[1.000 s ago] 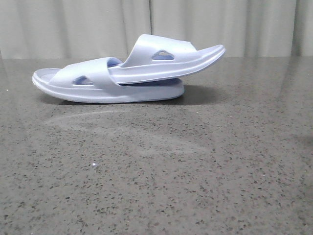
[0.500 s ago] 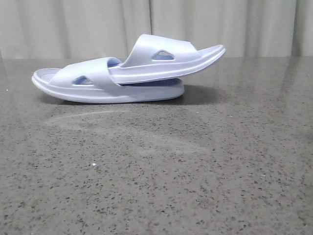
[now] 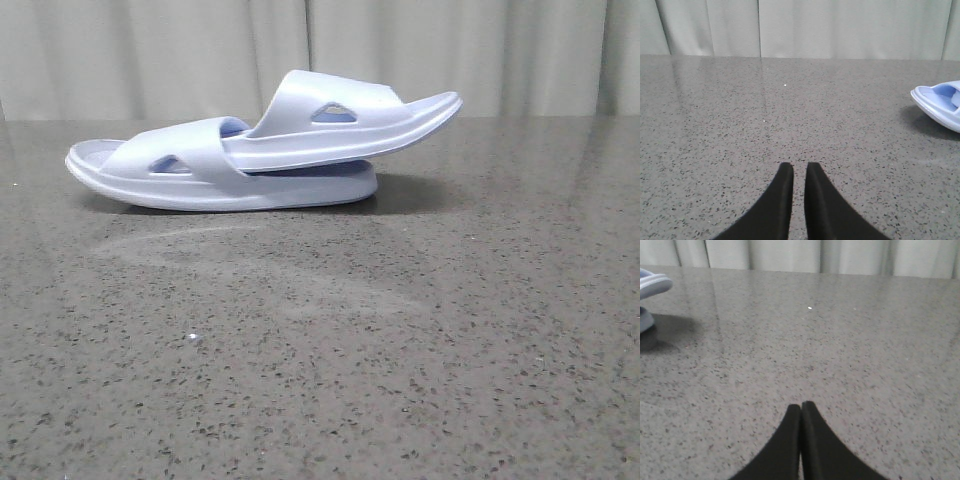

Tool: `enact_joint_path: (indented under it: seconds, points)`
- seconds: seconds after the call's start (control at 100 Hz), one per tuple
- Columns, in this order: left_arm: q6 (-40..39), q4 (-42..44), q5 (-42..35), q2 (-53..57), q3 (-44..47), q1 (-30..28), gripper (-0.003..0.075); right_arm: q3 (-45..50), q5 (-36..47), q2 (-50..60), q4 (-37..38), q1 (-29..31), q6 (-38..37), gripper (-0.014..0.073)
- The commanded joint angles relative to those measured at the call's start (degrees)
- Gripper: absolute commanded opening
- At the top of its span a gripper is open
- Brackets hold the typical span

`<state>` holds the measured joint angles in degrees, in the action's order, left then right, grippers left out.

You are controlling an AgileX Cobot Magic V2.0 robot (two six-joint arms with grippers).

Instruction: Insert blue slippers together front up

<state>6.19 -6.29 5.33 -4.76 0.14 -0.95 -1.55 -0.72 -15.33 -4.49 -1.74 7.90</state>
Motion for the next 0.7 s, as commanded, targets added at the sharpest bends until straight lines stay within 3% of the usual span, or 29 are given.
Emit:
enact_joint_path:
  seconds: [0.0,0.23,0.69]
  points:
    - [-0.58,-0.53,-3.78,-0.43,0.52,-0.11,0.0015,1.78,3.57,4.41,1.56,1.57,-1.06,-0.0085]
    - [-0.58,-0.53,-3.78,-0.43,0.52,-0.11,0.0015,3.30,-9.42,15.04,3.68,1.91,-1.06,-0.0085]
    - [-0.58,-0.53,-3.78,-0.43,0.52,-0.11,0.0015,3.30,-5.69,15.93,4.49,1.91,-1.06,-0.0085]
